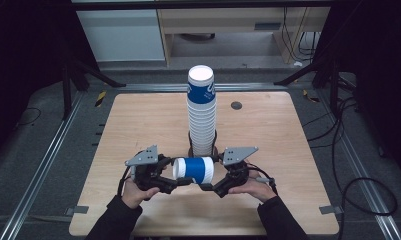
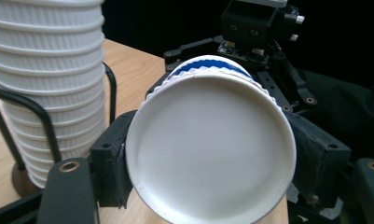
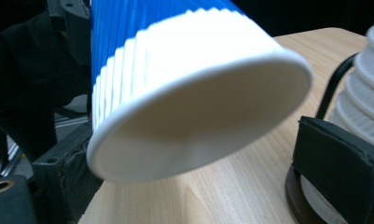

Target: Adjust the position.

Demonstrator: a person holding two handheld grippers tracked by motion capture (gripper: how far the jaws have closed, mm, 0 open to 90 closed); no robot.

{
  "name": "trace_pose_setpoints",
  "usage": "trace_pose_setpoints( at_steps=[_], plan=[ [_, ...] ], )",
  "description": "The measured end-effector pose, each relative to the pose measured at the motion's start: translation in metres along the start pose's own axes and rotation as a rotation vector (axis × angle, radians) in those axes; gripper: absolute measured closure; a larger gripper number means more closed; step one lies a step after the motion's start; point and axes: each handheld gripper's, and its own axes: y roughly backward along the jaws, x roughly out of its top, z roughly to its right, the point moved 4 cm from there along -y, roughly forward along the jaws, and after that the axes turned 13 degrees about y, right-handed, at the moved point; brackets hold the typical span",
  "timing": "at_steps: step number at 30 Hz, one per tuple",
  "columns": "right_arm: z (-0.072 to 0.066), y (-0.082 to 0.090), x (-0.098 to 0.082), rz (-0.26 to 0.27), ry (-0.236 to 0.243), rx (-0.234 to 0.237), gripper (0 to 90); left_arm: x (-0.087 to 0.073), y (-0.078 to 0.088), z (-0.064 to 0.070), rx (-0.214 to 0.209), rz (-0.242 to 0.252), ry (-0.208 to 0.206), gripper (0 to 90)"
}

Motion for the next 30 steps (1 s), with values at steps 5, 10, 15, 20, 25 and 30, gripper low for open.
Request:
trace_pose_setpoints(
  at_steps=[5,10,15,20,25,30],
  plan=[
    [-0.002,-0.002,-0.001,0.007,-0.004,0.035,6.6,-0.002,-0.002,0.0,-0.018,-0.014,0.004,26.1],
    [-0.004,-0.005,-0.002,0.01,-0.009,0.063,7.7,-0.005,-0.006,0.0,-0.021,-0.038,-0.003,26.2],
    [-0.005,-0.006,-0.002,0.011,-0.004,0.07,13.1,-0.005,-0.006,-0.001,-0.02,-0.041,0.003,26.1],
    [-0.004,-0.005,-0.002,0.018,-0.001,0.073,14.5,-0.004,-0.006,-0.001,-0.016,-0.034,0.003,25.5],
    [-0.003,-0.002,-0.001,0.014,-0.001,0.059,15.0,0.0,-0.002,0.0,0.014,-0.023,-0.006,20.6],
    [0.0,0.003,0.0,0.005,0.013,0.04,15.0,0.005,0.008,-0.003,0.032,-0.029,-0.011,18.2]
  ],
)
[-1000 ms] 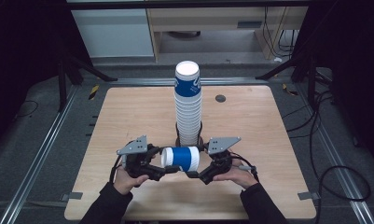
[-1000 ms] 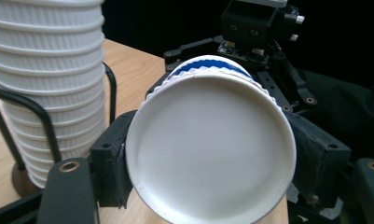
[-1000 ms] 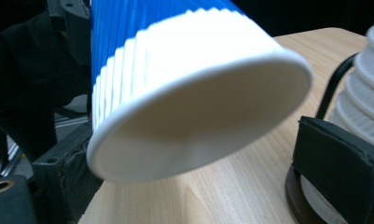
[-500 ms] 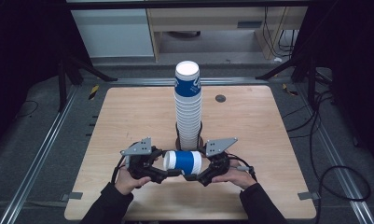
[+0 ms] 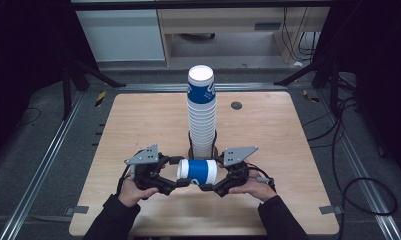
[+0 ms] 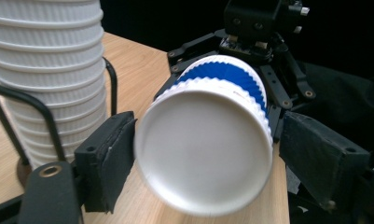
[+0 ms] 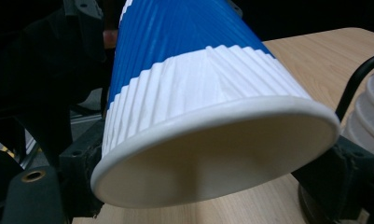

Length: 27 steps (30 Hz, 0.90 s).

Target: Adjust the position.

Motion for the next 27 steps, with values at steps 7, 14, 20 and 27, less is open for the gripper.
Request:
trace_pose_setpoints(
  at_steps=[7,14,20,27],
  plan=[
    [0.005,0.007,-0.001,-0.049,0.036,-0.023,14.9,-0.004,0.01,-0.01,0.045,-0.084,0.005,16.3],
    [0.004,0.0,-0.008,-0.123,0.062,-0.025,14.7,-0.015,0.0,-0.013,0.072,-0.168,-0.007,15.7],
    [0.0,-0.012,-0.014,-0.186,0.086,-0.005,14.7,-0.02,-0.009,-0.013,0.078,-0.213,-0.019,16.0],
    [-0.006,-0.02,-0.017,-0.223,0.113,0.019,14.7,-0.027,-0.017,-0.013,0.062,-0.261,-0.022,18.7]
  ],
)
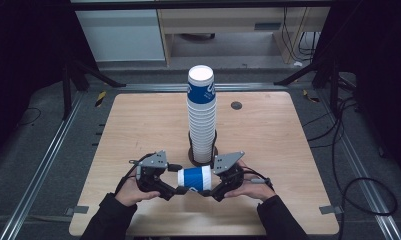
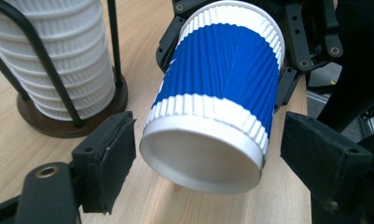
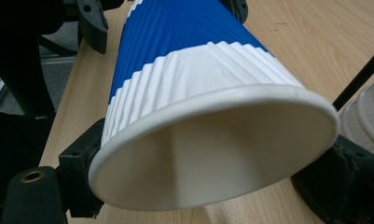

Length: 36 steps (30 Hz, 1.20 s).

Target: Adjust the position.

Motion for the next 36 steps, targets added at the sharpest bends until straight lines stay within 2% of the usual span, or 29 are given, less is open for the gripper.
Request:
trace_pose_setpoints(
  at_steps=[3,9,17,23,30,36],
  plan=[
    [-0.001,-0.003,0.0,-0.009,0.01,0.007,14.7,-0.002,-0.003,0.0,-0.005,-0.019,-0.003,19.7],
    [-0.003,-0.003,0.002,0.005,0.016,0.016,15.0,-0.005,-0.008,0.001,-0.015,-0.05,-0.014,21.2],
    [-0.004,-0.005,0.0,-0.013,0.019,0.032,14.3,-0.006,-0.009,0.001,-0.024,-0.068,-0.028,24.6],
    [-0.003,-0.005,0.001,-0.005,-0.002,0.022,10.0,-0.005,-0.007,0.001,-0.025,-0.049,-0.031,26.5],
    [0.002,0.004,0.004,0.041,-0.036,-0.007,5.2,-0.004,-0.001,-0.003,-0.016,-0.02,-0.017,26.6],
    [0.008,0.018,0.004,0.082,-0.081,-0.043,5.1,-0.002,0.015,-0.011,0.004,0.06,0.0,26.6]
  ],
)
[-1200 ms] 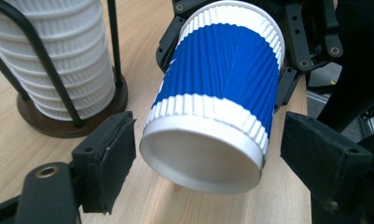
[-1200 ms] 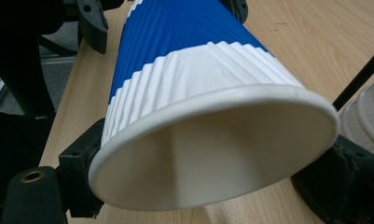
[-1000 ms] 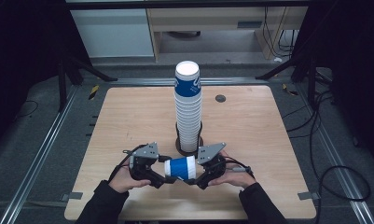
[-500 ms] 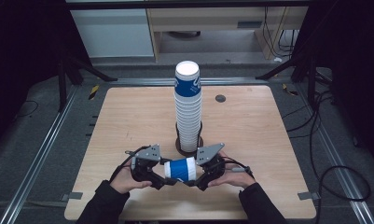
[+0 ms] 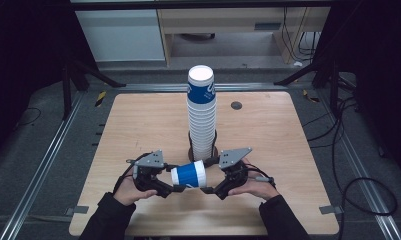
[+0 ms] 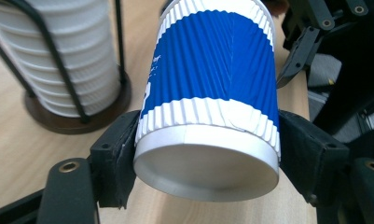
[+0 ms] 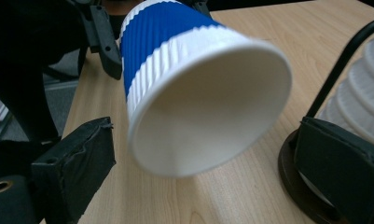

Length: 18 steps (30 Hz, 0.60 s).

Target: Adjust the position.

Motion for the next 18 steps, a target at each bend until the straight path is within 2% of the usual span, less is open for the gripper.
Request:
trace_pose_setpoints(
  at_steps=[4,8,12,18],
  plan=[
    [0.003,0.007,0.001,0.032,-0.028,-0.014,5.2,0.004,0.011,-0.001,-0.025,0.091,0.008,26.5],
    [0.006,0.011,0.003,0.071,-0.051,-0.023,5.5,0.007,0.014,0.001,-0.045,0.141,0.005,26.5],
    [0.005,0.014,0.007,0.111,-0.059,-0.015,5.8,0.01,0.013,0.005,-0.087,0.161,0.001,26.5],
    [0.002,0.016,0.012,0.155,-0.059,0.013,6.3,0.012,0.007,0.013,-0.106,0.153,-0.026,26.5]
  ],
)
